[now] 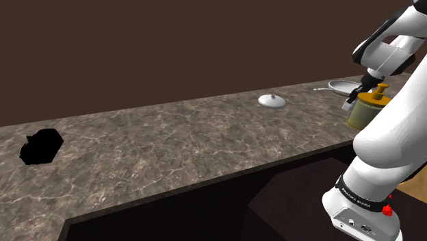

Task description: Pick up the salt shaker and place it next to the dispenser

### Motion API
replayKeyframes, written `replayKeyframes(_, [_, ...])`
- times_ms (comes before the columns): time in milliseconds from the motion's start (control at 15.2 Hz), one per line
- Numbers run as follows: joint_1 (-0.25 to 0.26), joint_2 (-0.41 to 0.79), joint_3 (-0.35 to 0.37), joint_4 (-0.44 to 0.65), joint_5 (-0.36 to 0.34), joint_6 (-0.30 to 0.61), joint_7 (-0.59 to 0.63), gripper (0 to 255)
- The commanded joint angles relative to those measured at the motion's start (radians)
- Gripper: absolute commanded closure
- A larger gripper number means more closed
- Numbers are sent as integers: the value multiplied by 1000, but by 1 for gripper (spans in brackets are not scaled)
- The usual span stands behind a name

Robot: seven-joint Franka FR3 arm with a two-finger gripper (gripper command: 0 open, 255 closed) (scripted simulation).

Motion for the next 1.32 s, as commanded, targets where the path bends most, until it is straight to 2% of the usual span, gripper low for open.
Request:
replayKeyframes(0, [0, 0, 0, 0, 1, 0, -1, 255])
replayKeyframes(66, [0, 0, 0, 0, 1, 0, -1, 255])
replayKeyframes(132, [0, 0, 0, 0, 1, 0, -1, 0])
replayKeyframes(462, [0, 0, 0, 0, 1, 0, -1, 0])
replayKeyframes(594, [-21, -102, 8, -5, -160, -43, 113, 0])
replayKeyframes(726, [-62, -178, 42, 0, -262, -94, 185, 0])
replayKeyframes(1254, [-67, -177, 47, 0, -259, -94, 183, 0])
